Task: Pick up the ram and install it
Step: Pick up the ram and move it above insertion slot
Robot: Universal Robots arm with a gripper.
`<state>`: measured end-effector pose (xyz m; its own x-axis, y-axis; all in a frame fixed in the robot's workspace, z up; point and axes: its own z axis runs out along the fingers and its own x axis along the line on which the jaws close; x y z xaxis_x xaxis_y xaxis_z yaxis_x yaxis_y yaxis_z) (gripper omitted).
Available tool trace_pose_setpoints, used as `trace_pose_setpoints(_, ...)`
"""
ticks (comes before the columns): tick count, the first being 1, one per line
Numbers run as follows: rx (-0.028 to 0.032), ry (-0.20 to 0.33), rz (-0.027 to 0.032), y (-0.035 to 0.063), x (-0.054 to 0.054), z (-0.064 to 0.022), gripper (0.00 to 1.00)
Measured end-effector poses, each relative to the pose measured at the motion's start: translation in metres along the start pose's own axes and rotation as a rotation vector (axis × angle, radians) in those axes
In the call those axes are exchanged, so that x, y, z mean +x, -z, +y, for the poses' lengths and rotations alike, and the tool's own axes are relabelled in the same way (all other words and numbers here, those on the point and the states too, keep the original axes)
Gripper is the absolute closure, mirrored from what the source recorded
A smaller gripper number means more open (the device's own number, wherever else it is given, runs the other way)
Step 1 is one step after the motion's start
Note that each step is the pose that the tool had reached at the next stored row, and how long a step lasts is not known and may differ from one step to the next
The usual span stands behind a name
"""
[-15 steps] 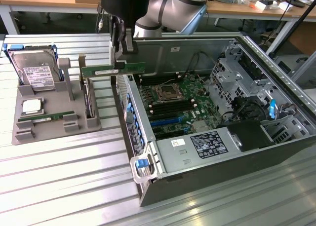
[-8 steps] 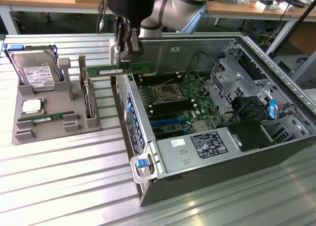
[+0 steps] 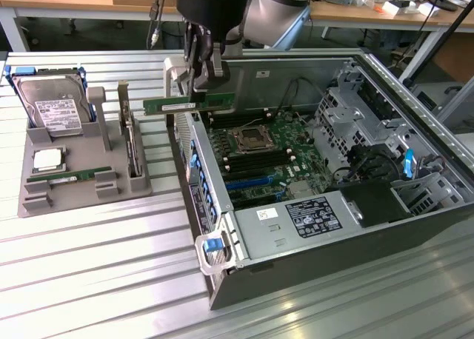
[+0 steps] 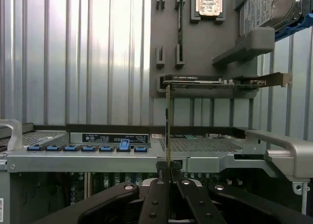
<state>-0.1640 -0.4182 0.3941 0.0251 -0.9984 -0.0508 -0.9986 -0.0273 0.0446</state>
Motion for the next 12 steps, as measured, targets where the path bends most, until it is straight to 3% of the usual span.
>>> trace_pose_setpoints(12, -0.0001, 0.000, 0.0000, 0.0010, 0.001, -0.0247, 0.88)
